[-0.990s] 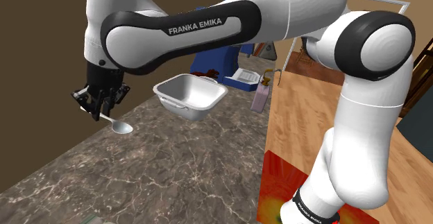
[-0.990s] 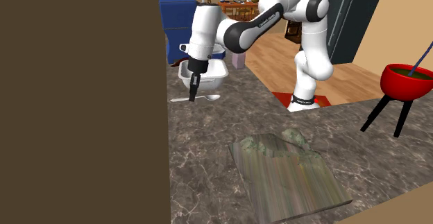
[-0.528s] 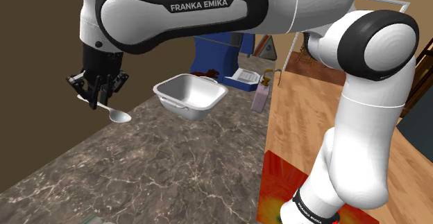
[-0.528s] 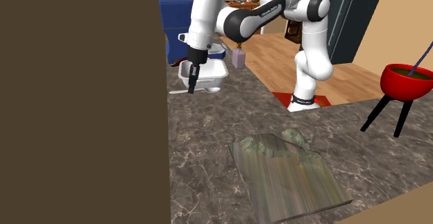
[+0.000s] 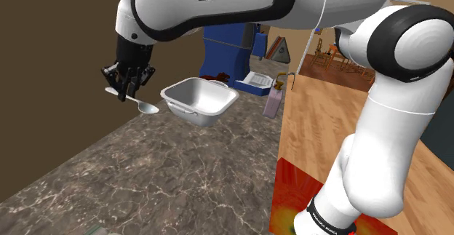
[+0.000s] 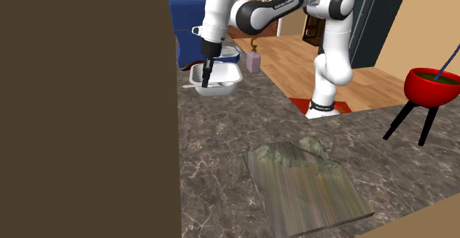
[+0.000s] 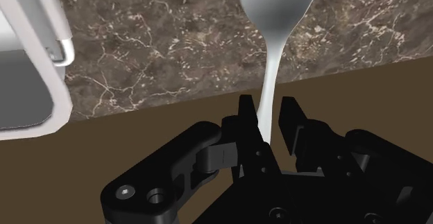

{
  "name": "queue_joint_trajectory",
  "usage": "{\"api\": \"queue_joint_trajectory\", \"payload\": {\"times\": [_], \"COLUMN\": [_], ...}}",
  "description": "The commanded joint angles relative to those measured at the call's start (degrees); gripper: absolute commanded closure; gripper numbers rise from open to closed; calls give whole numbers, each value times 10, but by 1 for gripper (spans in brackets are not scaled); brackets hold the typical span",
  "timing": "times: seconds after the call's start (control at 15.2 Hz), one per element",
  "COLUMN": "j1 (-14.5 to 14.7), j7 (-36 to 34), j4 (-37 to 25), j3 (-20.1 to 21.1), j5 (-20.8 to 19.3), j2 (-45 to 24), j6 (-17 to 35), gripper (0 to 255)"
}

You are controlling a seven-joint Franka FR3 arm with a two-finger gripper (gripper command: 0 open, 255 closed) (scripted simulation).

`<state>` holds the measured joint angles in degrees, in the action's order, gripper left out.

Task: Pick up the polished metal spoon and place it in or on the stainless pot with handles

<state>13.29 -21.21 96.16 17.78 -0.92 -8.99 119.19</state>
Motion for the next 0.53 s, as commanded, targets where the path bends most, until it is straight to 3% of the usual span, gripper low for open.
{"api": "queue_joint_trajectory", "payload": {"times": [0.0,0.46], "j1": [-20,-74], "j7": [34,141], "j4": [21,70], "j3": [-10,-49], "j5": [16,58], "j2": [19,64], "j6": [2,1], "gripper": [255,255]}}
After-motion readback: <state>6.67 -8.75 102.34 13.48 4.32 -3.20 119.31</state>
